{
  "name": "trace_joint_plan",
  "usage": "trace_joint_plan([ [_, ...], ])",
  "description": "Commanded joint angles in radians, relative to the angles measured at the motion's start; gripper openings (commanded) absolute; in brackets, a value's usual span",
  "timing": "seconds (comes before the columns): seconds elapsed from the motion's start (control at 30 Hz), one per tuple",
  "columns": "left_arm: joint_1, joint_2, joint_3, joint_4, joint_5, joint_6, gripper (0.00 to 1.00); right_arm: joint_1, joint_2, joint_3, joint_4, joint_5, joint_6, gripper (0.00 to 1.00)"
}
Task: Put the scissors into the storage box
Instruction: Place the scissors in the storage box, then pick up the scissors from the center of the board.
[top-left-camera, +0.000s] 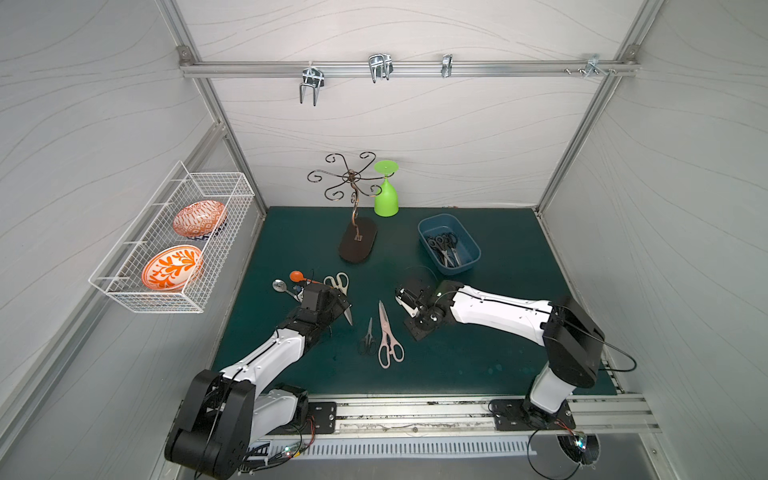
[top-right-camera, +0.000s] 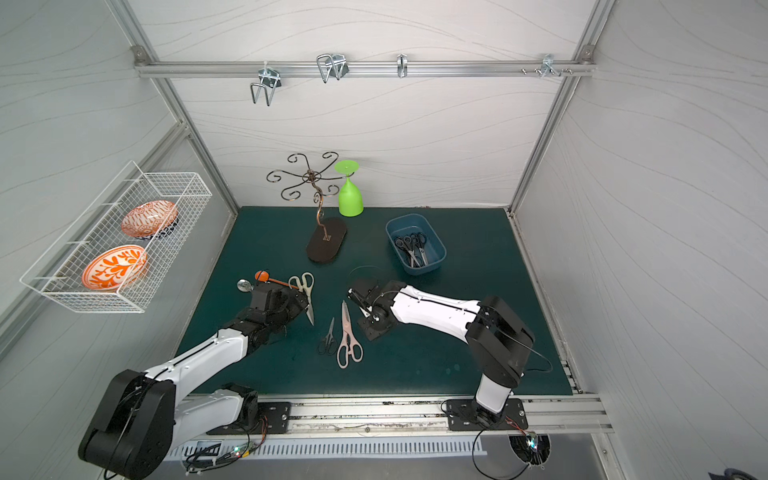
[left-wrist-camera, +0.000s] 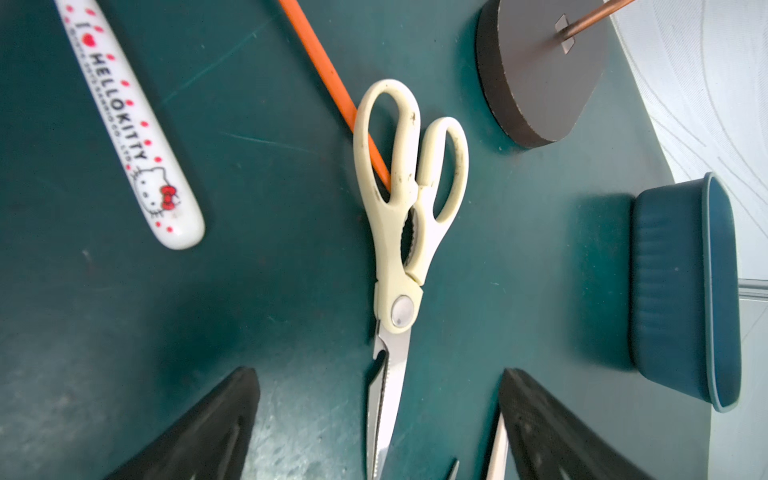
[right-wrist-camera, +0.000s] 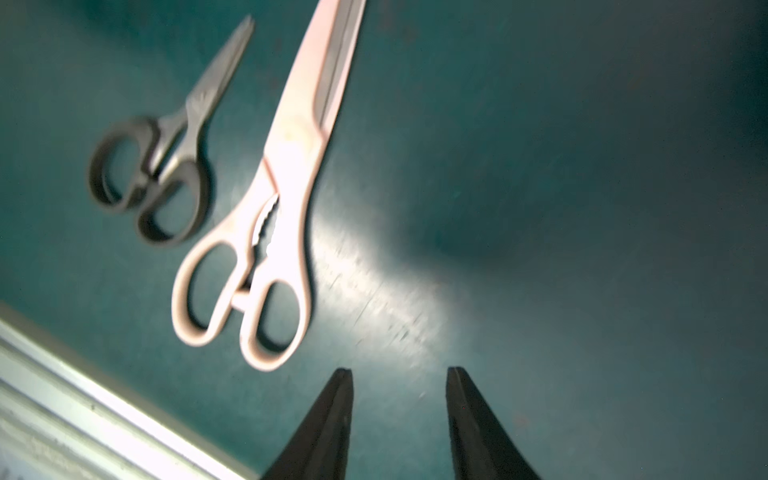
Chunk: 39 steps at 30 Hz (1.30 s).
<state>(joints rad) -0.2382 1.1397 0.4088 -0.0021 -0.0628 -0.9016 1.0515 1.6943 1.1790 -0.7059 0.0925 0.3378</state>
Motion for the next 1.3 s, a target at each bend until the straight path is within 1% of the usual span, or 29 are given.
trace_joint_plan([
  [0.0, 0.004, -0.017, 0.004, 0.008, 0.000, -0.002, 0.95, 0.036, -0.027, -0.035, 0.027, -0.018, 0.091, 0.43],
  [0.17, 0.003, -0.023, 0.001, 0.004, -0.011, 0.000, 0.95, 0.081, 0.022, -0.050, 0.080, -0.011, 0.114, 0.44],
  [0.23, 0.003, -0.021, 0.000, 0.005, -0.015, -0.001, 0.95, 0.098, 0.040, -0.044, 0.095, -0.024, 0.121, 0.45],
  [0.33, 0.003, -0.020, 0.000, 0.005, -0.023, 0.002, 0.95, 0.116, 0.074, -0.028, 0.105, -0.006, 0.125, 0.46],
  [0.5, 0.014, -0.041, -0.005, -0.013, -0.055, 0.003, 0.95, 0.126, 0.129, 0.000, 0.108, 0.018, 0.122, 0.46],
  [0.63, 0.043, -0.051, -0.021, 0.010, -0.033, -0.026, 0.95, 0.135, 0.163, 0.017, 0.108, 0.048, 0.127, 0.45],
  [0.83, 0.043, -0.051, -0.011, 0.000, -0.027, -0.019, 0.95, 0.143, 0.213, 0.049, 0.083, 0.077, 0.133, 0.43],
  [1.07, 0.043, -0.058, -0.012, -0.003, -0.024, -0.020, 0.95, 0.142, 0.260, 0.067, 0.061, 0.086, 0.157, 0.39],
  [1.27, 0.043, -0.060, -0.012, -0.006, -0.020, -0.019, 0.95, 0.142, 0.277, 0.064, 0.062, 0.078, 0.169, 0.28],
])
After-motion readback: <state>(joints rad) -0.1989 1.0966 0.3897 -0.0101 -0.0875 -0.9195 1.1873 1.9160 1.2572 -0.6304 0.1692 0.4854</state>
